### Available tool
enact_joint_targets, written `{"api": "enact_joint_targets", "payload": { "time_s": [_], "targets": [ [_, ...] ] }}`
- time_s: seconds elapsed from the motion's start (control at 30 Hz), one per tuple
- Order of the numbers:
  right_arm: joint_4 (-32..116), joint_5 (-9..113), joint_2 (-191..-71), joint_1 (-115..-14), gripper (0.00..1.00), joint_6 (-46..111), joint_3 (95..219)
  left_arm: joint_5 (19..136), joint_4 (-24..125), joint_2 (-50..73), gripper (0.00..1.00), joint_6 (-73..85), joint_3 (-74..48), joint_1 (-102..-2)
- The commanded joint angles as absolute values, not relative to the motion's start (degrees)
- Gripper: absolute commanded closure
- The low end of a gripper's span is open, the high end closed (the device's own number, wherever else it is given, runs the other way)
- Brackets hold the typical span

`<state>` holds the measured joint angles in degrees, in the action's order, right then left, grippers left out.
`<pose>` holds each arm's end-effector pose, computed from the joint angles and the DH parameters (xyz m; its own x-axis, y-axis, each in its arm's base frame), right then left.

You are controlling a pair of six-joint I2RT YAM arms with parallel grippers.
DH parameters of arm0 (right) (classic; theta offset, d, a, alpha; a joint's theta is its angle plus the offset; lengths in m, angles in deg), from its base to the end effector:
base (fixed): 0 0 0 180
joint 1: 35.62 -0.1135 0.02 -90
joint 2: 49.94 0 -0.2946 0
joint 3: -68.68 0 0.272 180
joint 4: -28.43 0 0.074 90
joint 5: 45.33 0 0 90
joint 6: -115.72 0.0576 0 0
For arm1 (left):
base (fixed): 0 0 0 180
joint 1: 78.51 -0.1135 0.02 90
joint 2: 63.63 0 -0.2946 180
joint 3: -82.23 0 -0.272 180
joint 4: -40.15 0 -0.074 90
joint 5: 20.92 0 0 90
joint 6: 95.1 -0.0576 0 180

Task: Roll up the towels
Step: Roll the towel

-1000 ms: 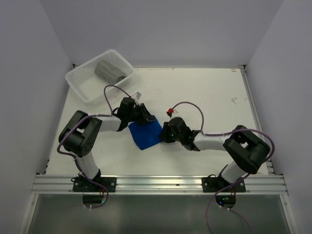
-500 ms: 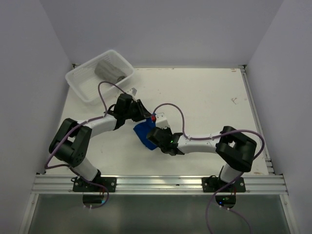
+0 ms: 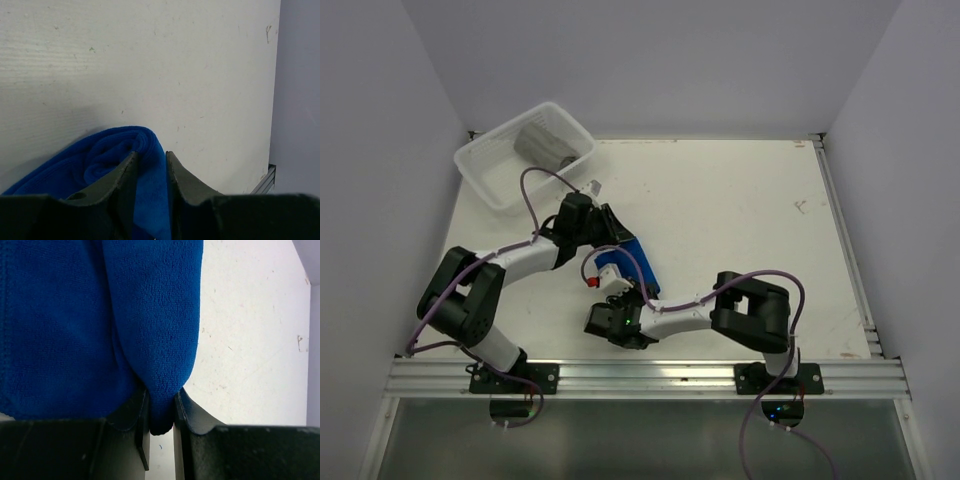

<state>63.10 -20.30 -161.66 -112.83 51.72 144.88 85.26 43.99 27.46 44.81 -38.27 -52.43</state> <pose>0.1358 0.3627 0.1366 -0.3383 -0.6523 -0.6783 -0.2184 0.7555 -0.6176 0.3187 -0.1739 0.1906 -0.8143 -0.4194 -0.4012 0.0049 0.6862 -0.7274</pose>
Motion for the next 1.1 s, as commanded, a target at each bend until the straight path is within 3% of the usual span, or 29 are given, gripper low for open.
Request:
{"api": "enact_joint_targets", "payload": {
  "time_s": [0.0, 0.33, 0.47, 0.6, 0.73, 0.9, 1.07],
  "targets": [
    [66.9, -25.1, -163.0, -113.4, 1.00, 52.1, 148.0, 85.7, 40.9, 27.8, 0.68, 45.8, -39.7, -50.5],
    [63.5, -19.9, -160.0, -113.3, 0.98, 50.3, 147.0, 82.6, 39.6, 32.5, 0.68, 44.1, -44.4, -49.6],
    [61.7, -14.5, -156.3, -112.7, 0.81, 50.1, 146.4, 80.9, 40.4, 34.2, 0.69, 43.9, -45.1, -49.7],
    [58.7, -7.0, -149.9, -111.4, 0.56, 49.6, 143.7, 80.3, 40.4, 34.8, 0.69, 43.8, -46.1, -49.8],
    [57.0, -1.4, -142.9, -110.2, 0.44, 50.6, 140.8, 80.2, 40.5, 34.8, 0.69, 43.8, -46.4, -49.9],
    [53.5, 10.3, -133.1, -105.2, 0.39, 54.7, 135.1, 80.2, 40.6, 34.8, 0.69, 43.7, -46.4, -49.9],
    [45.8, 28.1, -126.8, -95.4, 0.40, 61.7, 128.1, 80.1, 40.5, 34.7, 0.69, 43.6, -46.7, -49.9]
  ]
}}
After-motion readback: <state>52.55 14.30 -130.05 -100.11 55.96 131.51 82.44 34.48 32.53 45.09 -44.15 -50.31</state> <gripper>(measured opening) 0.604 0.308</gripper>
